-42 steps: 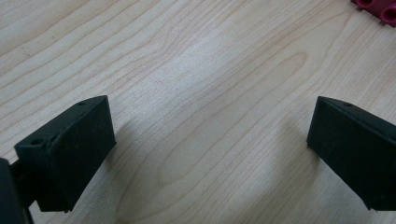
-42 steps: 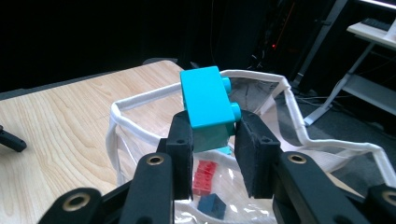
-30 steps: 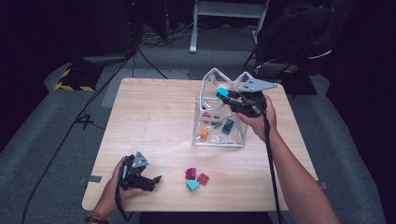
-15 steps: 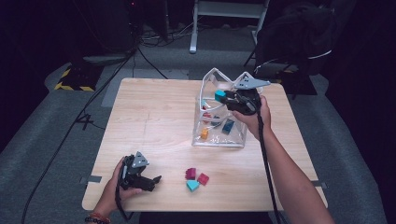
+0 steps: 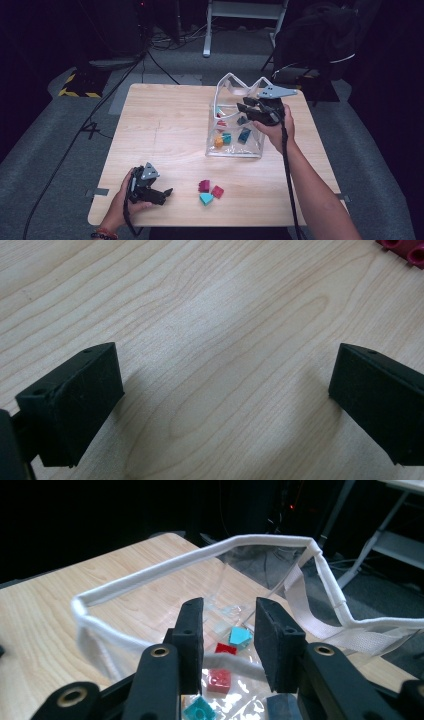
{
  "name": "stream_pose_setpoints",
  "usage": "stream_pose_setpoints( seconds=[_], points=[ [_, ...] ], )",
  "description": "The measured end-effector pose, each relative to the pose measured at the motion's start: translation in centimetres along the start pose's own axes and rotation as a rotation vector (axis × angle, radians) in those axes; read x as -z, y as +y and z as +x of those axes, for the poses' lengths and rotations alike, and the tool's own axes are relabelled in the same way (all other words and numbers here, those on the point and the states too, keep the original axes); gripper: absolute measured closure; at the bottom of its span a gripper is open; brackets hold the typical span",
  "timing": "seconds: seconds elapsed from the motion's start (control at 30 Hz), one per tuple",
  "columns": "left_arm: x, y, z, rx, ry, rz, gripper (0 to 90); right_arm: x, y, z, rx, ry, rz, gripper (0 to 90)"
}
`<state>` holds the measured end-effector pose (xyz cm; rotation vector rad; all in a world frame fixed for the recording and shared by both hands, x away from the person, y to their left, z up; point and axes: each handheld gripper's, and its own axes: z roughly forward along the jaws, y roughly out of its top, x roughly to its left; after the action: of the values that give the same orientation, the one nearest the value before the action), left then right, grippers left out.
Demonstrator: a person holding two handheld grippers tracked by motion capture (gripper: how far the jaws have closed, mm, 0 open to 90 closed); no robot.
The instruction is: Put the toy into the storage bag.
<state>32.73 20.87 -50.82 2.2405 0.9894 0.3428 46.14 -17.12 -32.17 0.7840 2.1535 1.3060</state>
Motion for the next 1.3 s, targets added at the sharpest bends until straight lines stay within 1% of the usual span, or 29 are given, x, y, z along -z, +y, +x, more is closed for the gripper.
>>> stream_pose_setpoints(
  seconds=[0.03,0.13,0.23,0.43,0.57,0.7,0.8,0.93,1.0,1.1,1.17,1.3],
  points=[
    [0.0,0.0,0.0,0.0,0.0,0.0,1.2,0.5,0.0,0.1,0.004,0.0,-0.014,65.2],
    [0.0,0.0,0.0,-0.003,0.002,0.0,1.2,1.9,-0.1,0.4,0.0,0.027,-0.049,65.2],
    [0.0,0.0,0.0,-0.004,0.002,0.0,1.2,3.1,-0.3,1.1,0.027,0.037,-0.063,64.8],
    [0.0,0.0,0.0,0.0,0.001,-0.001,1.2,5.2,-1.6,2.3,0.051,0.075,-0.081,63.5],
    [0.0,0.0,0.0,0.0,0.0,-0.001,1.2,6.4,-2.6,3.1,0.055,0.105,-0.094,62.9],
    [0.0,0.0,0.0,0.0,0.0,-0.001,1.2,7.0,-3.9,4.0,0.064,0.141,-0.093,61.3],
    [0.0,0.0,0.0,-0.002,0.002,0.0,1.1,7.2,-5.4,4.8,0.075,0.185,-0.089,60.5],
    [0.0,0.0,0.0,-0.003,0.001,0.0,1.2,6.9,-7.4,6.1,0.092,0.231,-0.067,59.3],
    [0.0,0.0,0.0,0.0,0.0,0.0,1.2,6.5,-8.4,6.6,0.096,0.26,-0.05,58.5],
    [0.0,0.0,0.0,-0.003,0.002,0.0,1.2,5.8,-9.6,7.5,0.096,0.284,-0.012,57.6],
    [0.0,0.0,0.0,-0.002,0.001,0.0,1.2,5.3,-10.4,8.0,0.088,0.305,0.002,57.2],
    [0.0,0.0,0.0,-0.001,0.001,-0.001,1.1,4.3,-12.0,9.2,0.09,0.333,0.045,55.4]
  ],
)
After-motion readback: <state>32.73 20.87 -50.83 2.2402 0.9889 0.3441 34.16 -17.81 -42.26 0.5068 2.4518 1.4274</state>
